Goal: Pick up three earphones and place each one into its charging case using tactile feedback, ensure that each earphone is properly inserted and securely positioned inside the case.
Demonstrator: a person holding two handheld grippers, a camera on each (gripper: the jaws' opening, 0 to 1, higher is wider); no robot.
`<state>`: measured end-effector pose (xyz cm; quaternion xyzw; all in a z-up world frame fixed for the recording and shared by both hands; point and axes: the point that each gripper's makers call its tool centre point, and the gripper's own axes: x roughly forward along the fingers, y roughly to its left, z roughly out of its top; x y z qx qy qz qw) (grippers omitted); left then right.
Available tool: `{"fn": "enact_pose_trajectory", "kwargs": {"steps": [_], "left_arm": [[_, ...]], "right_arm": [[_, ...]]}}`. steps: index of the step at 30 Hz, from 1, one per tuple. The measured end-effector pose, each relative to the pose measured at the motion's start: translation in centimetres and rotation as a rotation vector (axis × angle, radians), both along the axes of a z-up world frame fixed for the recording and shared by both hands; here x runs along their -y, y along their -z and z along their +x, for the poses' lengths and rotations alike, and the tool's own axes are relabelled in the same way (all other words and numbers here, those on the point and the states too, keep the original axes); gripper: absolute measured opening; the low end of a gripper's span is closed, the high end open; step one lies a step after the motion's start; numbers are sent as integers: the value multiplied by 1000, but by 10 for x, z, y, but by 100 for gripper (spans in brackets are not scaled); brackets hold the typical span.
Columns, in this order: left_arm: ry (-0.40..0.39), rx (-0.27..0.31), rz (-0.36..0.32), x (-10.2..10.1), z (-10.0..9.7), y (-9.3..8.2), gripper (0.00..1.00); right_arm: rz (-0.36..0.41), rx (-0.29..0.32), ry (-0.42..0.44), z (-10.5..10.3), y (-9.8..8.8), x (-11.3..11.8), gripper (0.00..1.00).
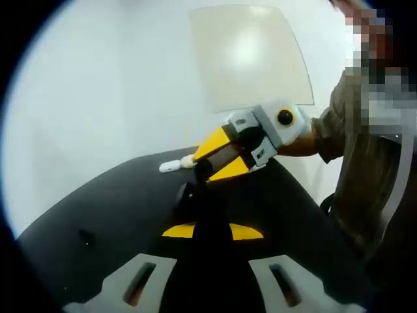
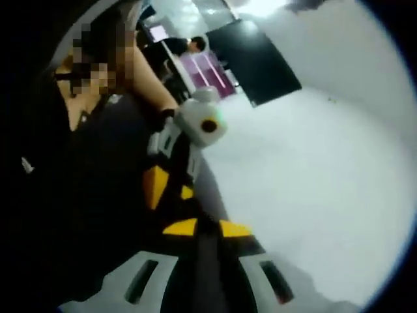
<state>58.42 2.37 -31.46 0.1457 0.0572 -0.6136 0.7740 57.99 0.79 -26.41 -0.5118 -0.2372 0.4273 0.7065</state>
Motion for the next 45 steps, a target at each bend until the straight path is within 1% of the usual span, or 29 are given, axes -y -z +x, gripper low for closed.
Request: {"fn": "enact_pose_trajectory", "kwargs": {"steps": [1,2,3,4,5,6,7,8,9,10,13,15,16,18,20,22,24,28,32,34,35,37,38,41,44,45], "left_arm": [[0,0,0,0,0,0,15],[0,0,0,0,0,0,15],[0,0,0,0,0,0,15],[0,1,1,0,0,0,15],[0,2,1,0,0,0,15],[0,2,1,0,0,0,15],[0,3,1,0,0,0,15],[0,4,2,0,0,0,15],[-1,5,2,0,0,0,15],[-1,5,2,0,0,0,15],[-1,5,2,0,0,0,15],[-2,5,2,0,0,0,15],[-2,5,2,0,0,0,15],[-2,5,2,0,0,0,15],[-2,5,2,0,0,0,15],[-2,6,3,0,0,0,15],[-2,6,3,0,0,0,15],[-3,7,3,0,0,0,15],[-3,9,3,0,1,0,15],[-4,9,4,0,1,0,15],[-3,9,4,0,1,0,15],[-4,7,3,0,1,0,15],[-4,7,6,0,1,0,15],[-4,9,5,0,1,0,15],[-4,8,4,0,1,0,15],[-4,8,4,0,1,0,15]], "right_arm": [[-19,8,-3,-2,0,-1,13],[-57,24,5,-2,1,-1,13],[-91,44,20,-2,2,-2,13],[-140,69,29,-3,5,-2,13],[-166,91,31,-5,6,-5,13],[-178,102,27,-7,7,-6,13],[-206,110,29,-9,10,-8,13],[-227,144,49,-10,8,-9,13],[-227,136,46,-13,10,-12,13],[-247,150,52,-14,11,-13,13],[-326,206,92,-13,11,-14,13],[-340,202,105,-14,12,-16,13],[-359,198,123,-13,12,-16,13],[-380,177,151,-12,11,-15,13],[-385,127,184,-10,11,-14,13],[-399,97,218,-7,11,-12,13],[-414,81,234,-6,10,-13,13],[-414,56,268,-2,10,-17,13],[-430,25,329,2,13,-12,13],[-409,-5,341,0,14,-11,13],[-389,-32,342,-1,14,-11,13],[-347,-114,329,-4,18,-14,12],[-326,-115,325,-3,15,-15,12],[-302,-153,320,-2,14,-13,12],[-263,-220,301,-5,13,-13,12],[-242,-254,295,-6,13,-13,12]]}}
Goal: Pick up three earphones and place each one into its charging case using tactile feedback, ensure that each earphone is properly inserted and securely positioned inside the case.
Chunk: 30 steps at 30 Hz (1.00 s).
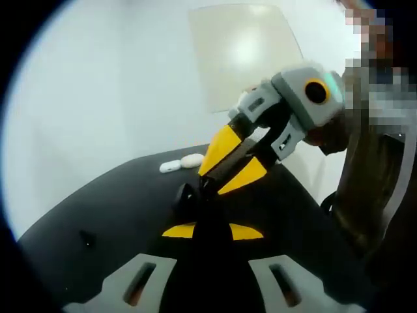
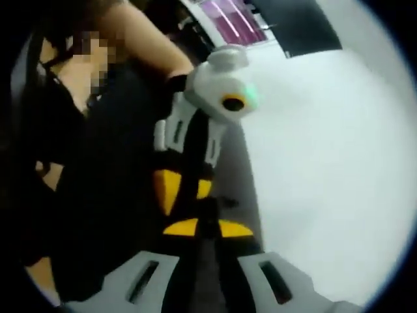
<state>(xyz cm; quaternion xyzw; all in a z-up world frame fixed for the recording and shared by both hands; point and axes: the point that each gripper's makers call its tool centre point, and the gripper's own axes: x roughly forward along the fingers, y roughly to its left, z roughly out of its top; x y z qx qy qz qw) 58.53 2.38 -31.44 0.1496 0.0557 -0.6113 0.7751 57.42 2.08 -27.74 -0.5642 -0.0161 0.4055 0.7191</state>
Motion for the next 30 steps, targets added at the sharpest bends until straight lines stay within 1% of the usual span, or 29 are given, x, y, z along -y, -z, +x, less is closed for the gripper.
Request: {"fn": "enact_pose_trajectory", "kwargs": {"steps": [4,5,7,8,9,11,13,14,16,18,20,22,23,24,25,26,27,29,30], "left_arm": [[0,0,0,0,0,0,15],[0,-1,0,0,0,0,15],[0,-1,-1,0,0,0,15],[0,-2,-1,0,0,0,15],[0,-1,-1,0,0,0,15],[0,-2,-1,0,0,0,15],[0,-1,-1,0,0,0,15],[0,-3,-1,0,0,0,15],[1,-2,-2,0,0,0,15],[2,-2,-2,0,0,-1,15],[1,-3,-2,-1,-1,-1,15],[2,-4,-3,-1,-1,-1,15],[2,-4,-3,-1,-1,-1,15],[2,-3,-2,-1,-1,-1,15],[2,-4,-3,-1,-1,-1,15],[2,-4,-3,-1,-1,-1,15],[2,-4,-3,-1,-1,-1,15],[2,-5,-3,-1,-2,-1,15],[2,-6,-3,-1,-2,-1,15]], "right_arm": [[61,-71,-3,0,-2,3,12],[92,-106,3,-1,-1,3,12],[118,-137,-14,-3,-2,1,13],[157,-169,-8,-3,-3,1,13],[178,-196,-12,-3,-4,1,13],[213,-218,-4,2,-5,2,13],[223,-228,2,6,-3,5,13],[229,-251,8,7,-1,6,13],[244,-286,1,6,2,7,13],[265,-304,-7,5,0,8,15],[339,-340,-26,3,-8,8,18],[419,-408,-37,3,-15,12,20],[442,-481,-48,4,-12,16,22],[450,-554,-48,5,-6,20,25],[464,-616,-39,8,0,23,27],[470,-665,-55,10,5,25,27],[465,-704,-101,8,10,25,27],[501,-758,-168,7,14,23,26],[502,-780,-180,8,17,23,25]]}}
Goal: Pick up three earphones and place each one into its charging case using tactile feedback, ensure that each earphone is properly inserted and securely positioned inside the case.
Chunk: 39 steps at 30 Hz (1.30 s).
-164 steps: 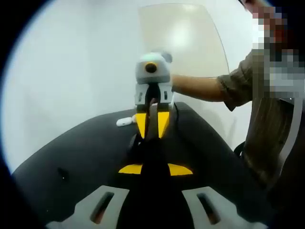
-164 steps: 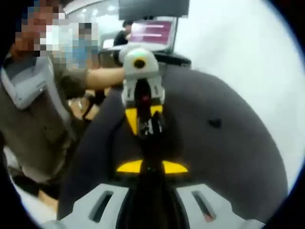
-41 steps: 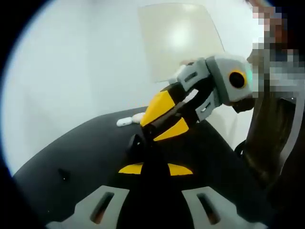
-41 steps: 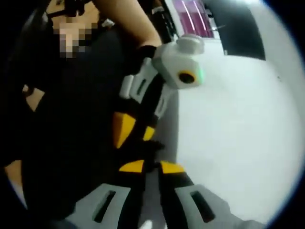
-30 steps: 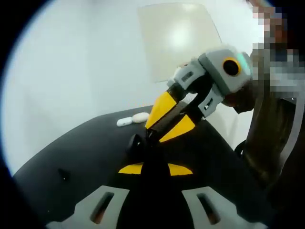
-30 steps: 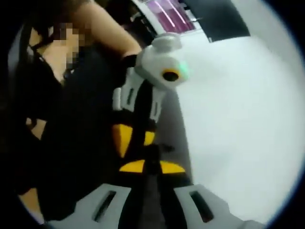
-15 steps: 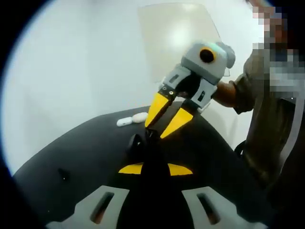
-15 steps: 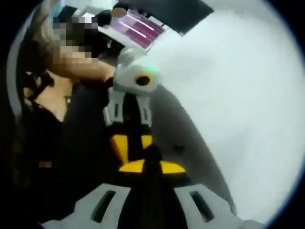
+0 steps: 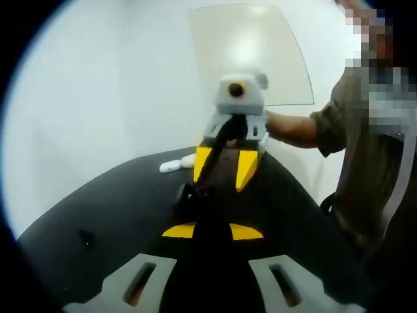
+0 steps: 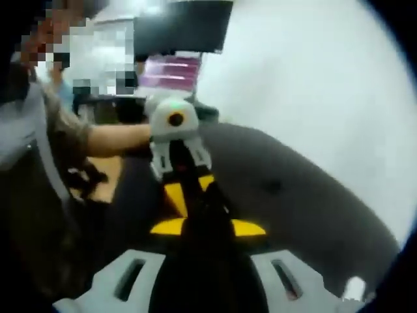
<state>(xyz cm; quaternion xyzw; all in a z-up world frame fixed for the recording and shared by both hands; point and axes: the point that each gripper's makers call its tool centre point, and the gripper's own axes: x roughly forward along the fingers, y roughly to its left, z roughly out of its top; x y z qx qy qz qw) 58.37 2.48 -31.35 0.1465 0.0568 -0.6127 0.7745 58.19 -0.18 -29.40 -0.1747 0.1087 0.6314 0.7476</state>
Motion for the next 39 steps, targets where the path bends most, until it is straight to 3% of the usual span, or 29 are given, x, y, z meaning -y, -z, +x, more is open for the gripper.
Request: {"fn": "enact_pose_trajectory", "kwargs": {"steps": [2,8,10,12,13,14,16,20,25,26,29,32,34,36,37,38,39], "left_arm": [[1,-1,0,0,0,0,15],[-1,-4,2,0,0,1,15],[-1,-6,0,0,0,1,15],[-3,-9,-2,0,0,0,15],[-3,-13,-2,-1,0,0,15],[-5,-13,-3,-1,1,0,16],[-6,-16,-6,-3,1,-1,17],[2,-59,-61,-8,0,-10,21],[-64,-57,-67,-15,9,-9,24],[-73,-64,-90,-17,11,-13,25],[-128,-134,-249,-27,21,-36,23],[-309,-135,-307,-60,59,-54,18],[-448,-133,-231,-79,93,-55,16],[-587,-108,-55,-100,130,-45,16],[-594,-80,53,-104,143,-38,17],[-595,-91,132,-106,154,-30,18],[-585,-138,166,-104,161,-22,18]], "right_arm": [[10,-64,-18,4,7,-2,25],[54,-71,-120,5,11,-26,27],[32,-51,-149,3,16,-29,20],[73,-38,-161,3,16,-32,19],[119,-69,-177,0,14,-34,19],[141,-102,-163,2,17,-33,19],[135,-79,-160,4,13,-28,18],[165,-103,-143,10,13,-25,18],[180,-142,-118,17,13,-21,18],[183,-147,-117,16,12,-22,18],[189,-150,-117,15,12,-22,18],[188,-148,-120,16,11,-26,18],[187,-149,-121,16,11,-28,18],[185,-150,-124,17,11,-30,18],[184,-150,-123,17,11,-30,18],[184,-147,-124,17,11,-30,18],[183,-145,-124,17,12,-31,18]]}}
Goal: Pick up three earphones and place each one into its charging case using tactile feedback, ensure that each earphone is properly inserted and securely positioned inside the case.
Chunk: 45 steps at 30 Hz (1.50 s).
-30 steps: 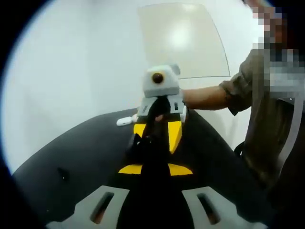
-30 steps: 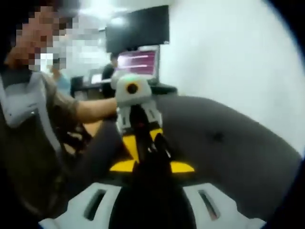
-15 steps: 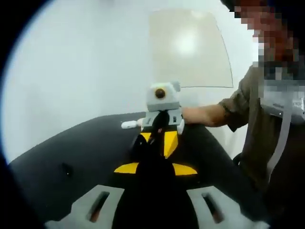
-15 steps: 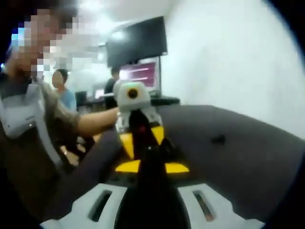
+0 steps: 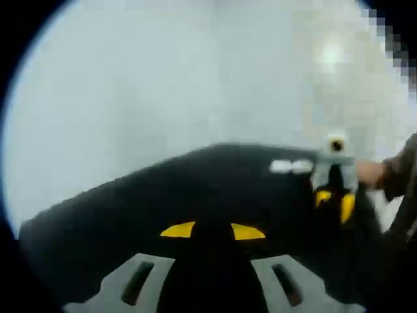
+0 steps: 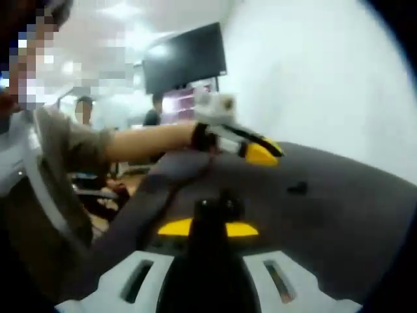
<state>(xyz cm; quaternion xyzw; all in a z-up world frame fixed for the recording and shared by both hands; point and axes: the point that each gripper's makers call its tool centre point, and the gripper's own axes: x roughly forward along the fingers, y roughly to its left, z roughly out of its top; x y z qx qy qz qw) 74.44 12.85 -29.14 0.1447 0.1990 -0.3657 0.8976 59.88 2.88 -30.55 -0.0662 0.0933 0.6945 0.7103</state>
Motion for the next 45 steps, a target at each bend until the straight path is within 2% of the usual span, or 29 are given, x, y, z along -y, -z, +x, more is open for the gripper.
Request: {"fn": "enact_pose_trajectory", "kwargs": {"steps": [2,3,5,7,10,12,14,16,19,20,25,27,31,34,37,41,43,45], "left_arm": [[16,-129,-19,10,4,15,19],[36,-162,-24,17,3,19,20],[63,-173,-25,28,2,25,22],[65,-187,9,32,-1,33,23],[58,-157,1,32,3,27,24],[25,-106,-6,27,14,16,23],[2,-87,-23,24,22,10,17],[-18,-99,-39,21,27,11,12],[2,-166,-106,31,24,16,13],[4,-173,-132,34,24,15,13],[17,-162,-134,42,24,15,16],[33,-167,-124,46,20,17,15],[87,-172,-43,53,5,26,15],[119,-174,-14,57,-5,27,17],[120,-158,-31,53,-5,16,17],[91,-108,-40,39,9,-3,14],[101,-68,0,34,18,-9,14],[174,-55,45,38,17,-10,14]], "right_arm": [[0,6,-2,1,0,0,18],[1,3,-3,2,0,0,18],[2,2,-3,3,0,0,18],[1,7,-3,3,0,-1,18],[-8,15,-8,1,1,-2,18],[-11,21,-5,0,2,-1,18],[-13,31,-4,-1,2,-1,18],[-13,34,-5,-2,2,0,18],[-11,25,-6,-2,2,1,18],[-11,24,-6,-2,2,1,18],[-9,24,-8,-3,2,2,18],[-9,25,-9,-3,2,2,18],[-8,28,-10,-3,2,2,18],[-9,29,-9,-3,2,2,18],[-9,34,-8,-3,2,2,18],[-10,36,-7,-2,2,2,18],[-10,36,-6,-1,2,2,18],[-10,36,-6,-1,2,2,18]]}}
